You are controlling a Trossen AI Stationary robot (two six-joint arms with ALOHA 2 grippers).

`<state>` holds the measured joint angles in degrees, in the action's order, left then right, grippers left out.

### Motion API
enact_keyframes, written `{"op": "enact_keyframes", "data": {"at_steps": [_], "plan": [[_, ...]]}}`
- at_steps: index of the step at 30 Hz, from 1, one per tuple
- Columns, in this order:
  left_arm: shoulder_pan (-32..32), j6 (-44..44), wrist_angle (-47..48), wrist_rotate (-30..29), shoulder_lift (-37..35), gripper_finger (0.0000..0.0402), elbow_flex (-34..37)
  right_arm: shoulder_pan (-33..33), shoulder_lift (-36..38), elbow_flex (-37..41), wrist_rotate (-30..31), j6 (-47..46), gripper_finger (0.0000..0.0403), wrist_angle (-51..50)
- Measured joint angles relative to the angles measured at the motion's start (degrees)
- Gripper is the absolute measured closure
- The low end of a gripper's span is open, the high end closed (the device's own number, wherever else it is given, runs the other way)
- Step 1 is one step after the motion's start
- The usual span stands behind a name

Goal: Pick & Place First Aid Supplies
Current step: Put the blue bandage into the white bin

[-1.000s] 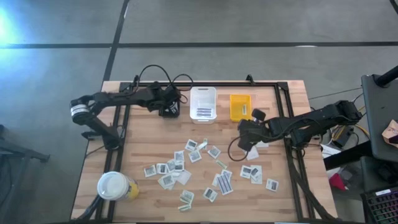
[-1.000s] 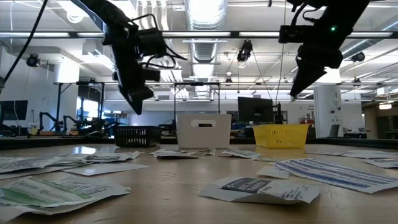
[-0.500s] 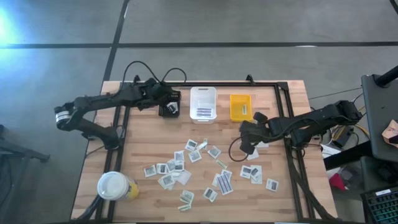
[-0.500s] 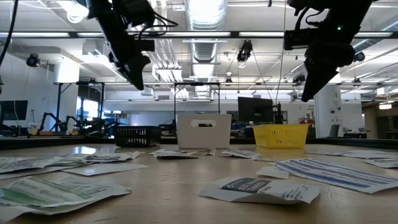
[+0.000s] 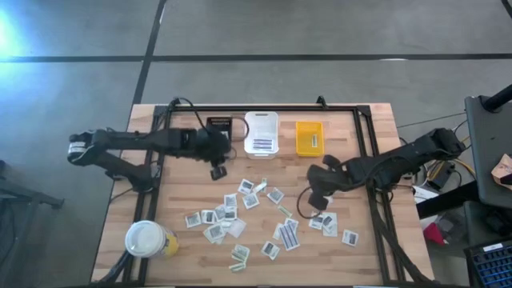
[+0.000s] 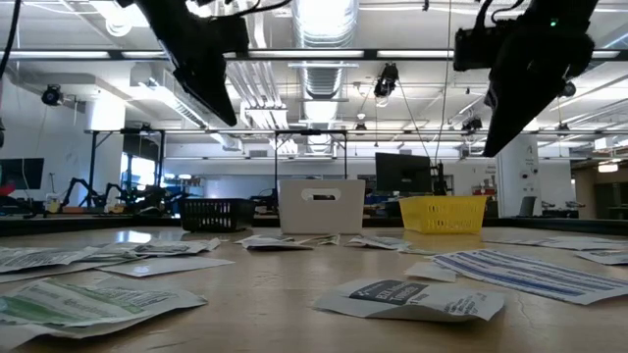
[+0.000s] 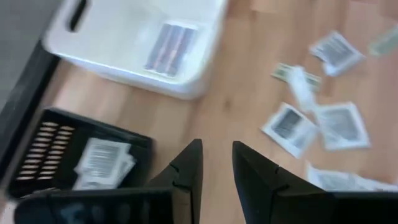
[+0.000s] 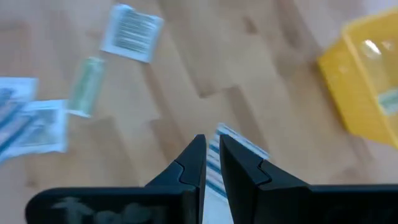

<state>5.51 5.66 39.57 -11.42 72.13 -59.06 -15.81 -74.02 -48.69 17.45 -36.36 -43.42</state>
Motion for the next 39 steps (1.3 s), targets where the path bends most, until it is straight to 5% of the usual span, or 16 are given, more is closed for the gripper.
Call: {"op": "enact_keyframes", "data": {"at_steps": [14,27,39], "plan": [[-14.10,13.71,-0.04,-0.26,-0.02,0.0319,6.01,-11.63,-1.14,0.13,0.59,-6.96,0.0360,8.84],[-21.57,21.94,-2.03,-0.57,-0.06,0.0319,10.71,-16.75,-12.98,-3.13,-3.03,-3.91,0.0360,17.33],[-27.84,29.82,-2.34,-0.42,-0.06,0.0319,13.71,-16.90,-22.51,-16.70,-5.55,16.90,0.0360,11.13]]}}
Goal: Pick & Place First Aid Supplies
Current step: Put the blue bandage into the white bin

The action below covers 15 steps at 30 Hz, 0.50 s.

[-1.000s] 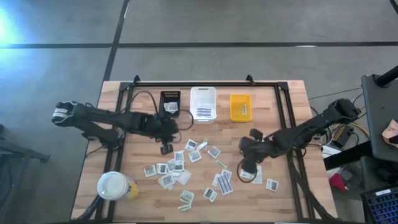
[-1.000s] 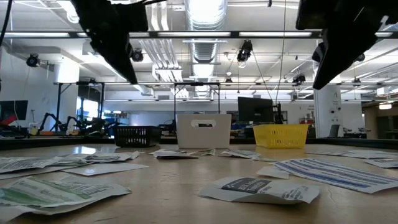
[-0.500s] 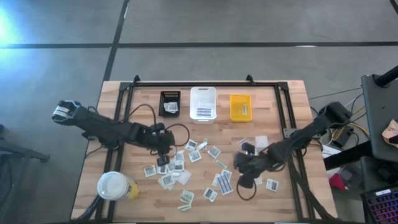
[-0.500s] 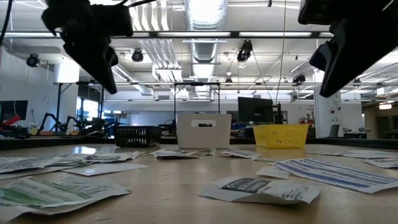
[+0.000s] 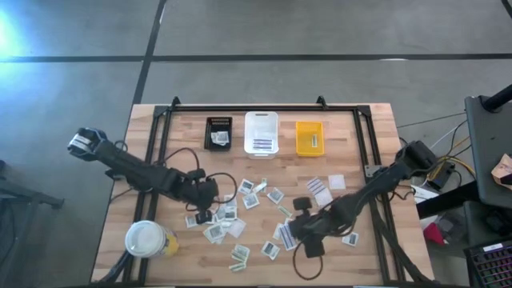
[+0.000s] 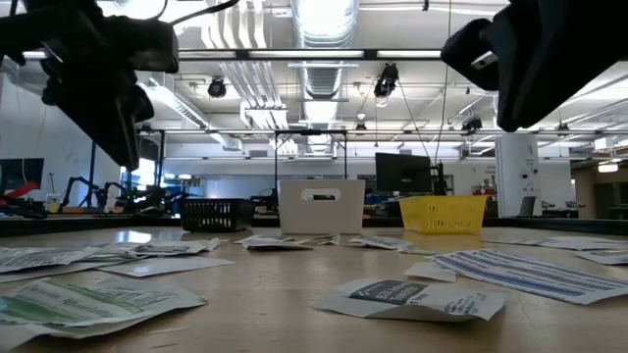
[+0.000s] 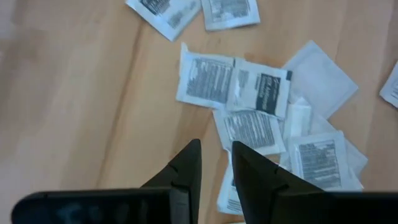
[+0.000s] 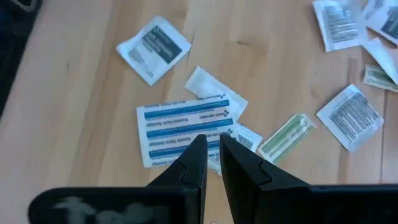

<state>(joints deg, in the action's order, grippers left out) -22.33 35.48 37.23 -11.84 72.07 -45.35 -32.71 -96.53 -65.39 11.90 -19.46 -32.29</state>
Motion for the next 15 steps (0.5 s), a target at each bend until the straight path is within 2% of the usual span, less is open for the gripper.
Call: {"op": "enact_keyframes", "data": {"at_steps": [8,12,15], "plan": [[-2.25,1.48,-1.47,-0.02,0.00,0.0319,0.18,2.62,-7.00,-6.69,-1.46,0.42,0.0355,-5.50],[-2.25,1.46,-2.69,-0.02,0.00,0.0319,0.36,3.99,-9.77,-9.61,-4.58,0.65,0.0333,-7.33],[-2.25,0.57,-2.62,0.00,0.00,0.0319,0.38,4.67,-10.98,-11.04,-4.54,2.62,0.0312,-8.57]]}}
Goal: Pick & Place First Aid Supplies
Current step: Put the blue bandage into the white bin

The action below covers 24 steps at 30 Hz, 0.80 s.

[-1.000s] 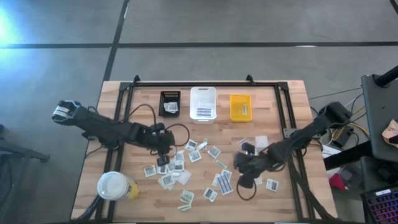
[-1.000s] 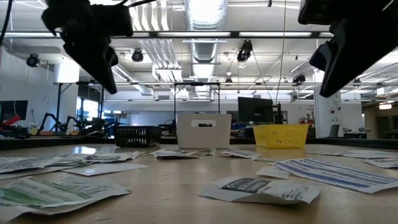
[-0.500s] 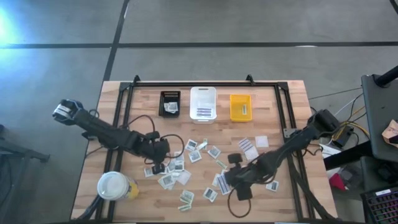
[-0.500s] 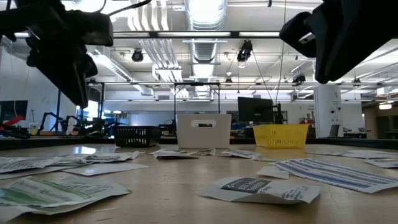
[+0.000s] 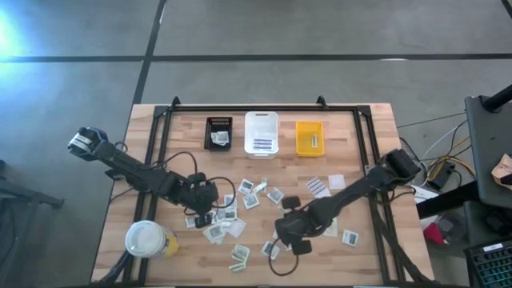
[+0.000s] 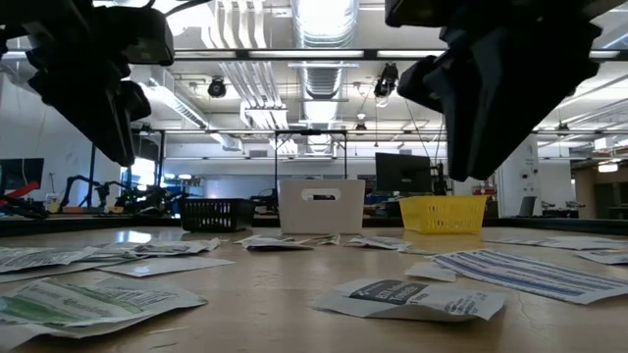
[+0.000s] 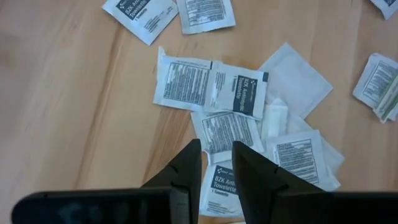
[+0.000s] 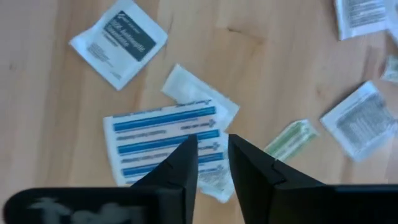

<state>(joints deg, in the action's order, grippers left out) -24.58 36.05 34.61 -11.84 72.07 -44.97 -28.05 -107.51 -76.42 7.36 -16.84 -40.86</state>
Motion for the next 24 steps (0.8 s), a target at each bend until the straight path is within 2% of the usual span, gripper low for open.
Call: {"op": "enact_keyframes", "data": {"at_steps": [7,13,17,24], "plan": [[0.00,-1.31,0.13,0.00,0.00,0.0319,0.11,2.24,-1.83,-0.69,-1.32,4.56,0.0284,-0.56],[0.00,-1.48,0.05,0.00,0.00,0.0319,0.15,4.02,-4.20,-0.44,-4.05,5.66,0.0282,-0.57],[0.00,-1.53,0.09,0.00,0.00,0.0319,0.20,4.68,-5.92,-0.44,-9.01,7.98,0.0280,-0.32],[0.00,-1.59,0.09,-0.02,0.00,0.0319,0.22,5.08,-7.71,-0.45,-9.32,9.22,0.0280,-0.15]]}}
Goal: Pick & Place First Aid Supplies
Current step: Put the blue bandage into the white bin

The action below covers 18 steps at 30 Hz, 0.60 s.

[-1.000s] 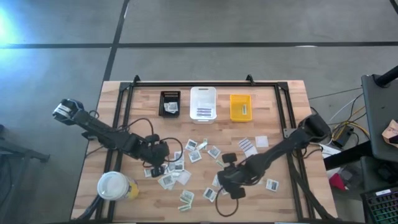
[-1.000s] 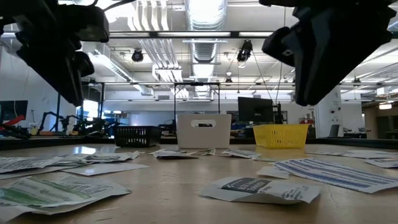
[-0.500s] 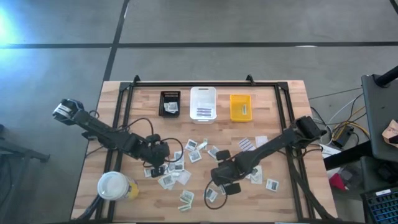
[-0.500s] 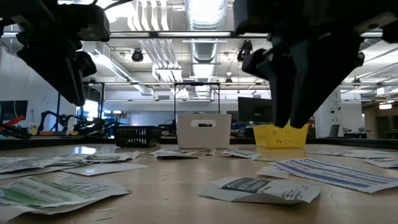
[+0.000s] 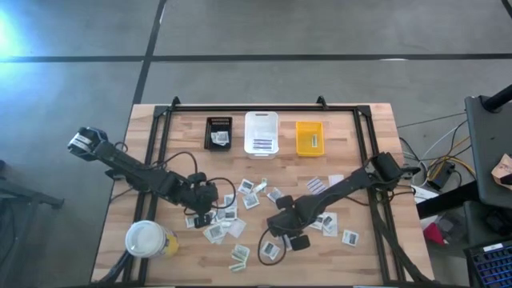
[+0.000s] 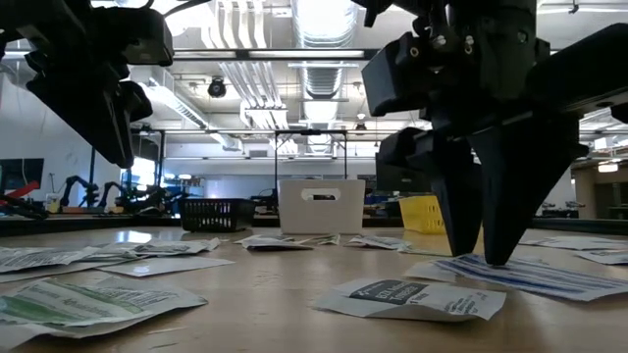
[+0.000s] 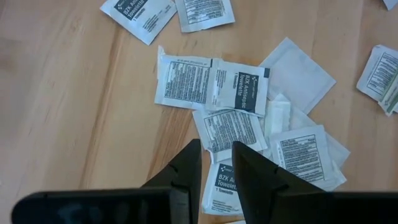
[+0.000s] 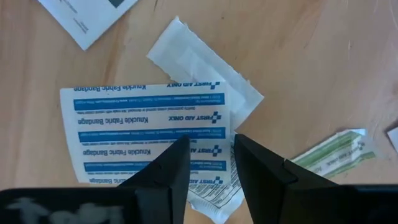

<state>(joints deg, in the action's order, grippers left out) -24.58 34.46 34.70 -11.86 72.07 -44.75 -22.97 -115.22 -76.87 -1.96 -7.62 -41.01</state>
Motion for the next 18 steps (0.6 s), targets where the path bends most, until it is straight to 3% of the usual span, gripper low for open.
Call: {"op": "enact_keyframes", "data": {"at_steps": [10,18], "plan": [[0.00,0.00,0.00,0.00,0.00,0.0319,0.00,1.49,0.05,-0.30,0.38,0.32,0.0283,0.01],[0.00,0.00,0.02,0.00,0.00,0.0319,0.01,2.84,0.09,0.34,-0.25,-1.76,0.0323,-0.19]]}}
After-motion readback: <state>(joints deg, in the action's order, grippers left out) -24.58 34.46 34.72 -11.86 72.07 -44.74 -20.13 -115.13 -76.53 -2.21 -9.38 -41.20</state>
